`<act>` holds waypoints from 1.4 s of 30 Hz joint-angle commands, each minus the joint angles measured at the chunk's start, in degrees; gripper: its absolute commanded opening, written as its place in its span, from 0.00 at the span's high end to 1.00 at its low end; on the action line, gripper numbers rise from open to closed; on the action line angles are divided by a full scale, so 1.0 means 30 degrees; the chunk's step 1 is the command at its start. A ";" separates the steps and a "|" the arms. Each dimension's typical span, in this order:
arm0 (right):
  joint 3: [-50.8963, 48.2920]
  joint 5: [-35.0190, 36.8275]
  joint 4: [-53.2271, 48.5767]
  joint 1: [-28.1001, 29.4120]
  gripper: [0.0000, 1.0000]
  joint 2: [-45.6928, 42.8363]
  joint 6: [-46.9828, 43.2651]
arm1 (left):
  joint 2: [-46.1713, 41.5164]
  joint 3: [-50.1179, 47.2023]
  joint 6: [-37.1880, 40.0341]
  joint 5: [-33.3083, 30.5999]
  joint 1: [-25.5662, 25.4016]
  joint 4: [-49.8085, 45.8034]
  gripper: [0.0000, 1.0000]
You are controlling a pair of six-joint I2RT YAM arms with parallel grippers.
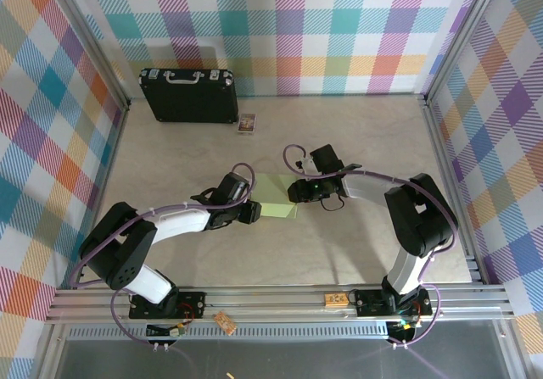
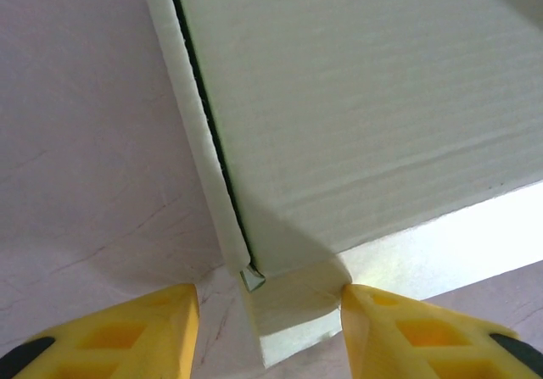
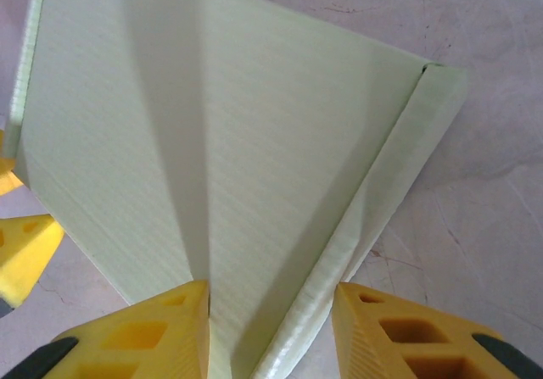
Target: Fold the paper box
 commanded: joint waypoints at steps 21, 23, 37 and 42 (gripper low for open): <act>-0.0139 -0.0222 -0.1947 0.0205 0.60 0.1074 -0.0616 | -0.1182 -0.0741 0.6376 0.1477 0.0468 0.4043 0.48; -0.0154 -0.0177 -0.1949 0.0204 0.60 0.1034 -0.0648 | -0.1228 -0.0650 0.6571 0.1572 0.0504 0.4145 0.46; -0.0095 -0.0022 -0.2096 0.0204 0.55 0.0676 -0.0420 | -0.1828 -0.0158 0.2190 0.2534 0.1976 0.3841 0.42; -0.0032 0.0755 -0.2985 0.0204 0.48 -0.0168 -0.0181 | -0.1922 -0.0247 0.0087 0.3077 0.2025 0.2788 0.43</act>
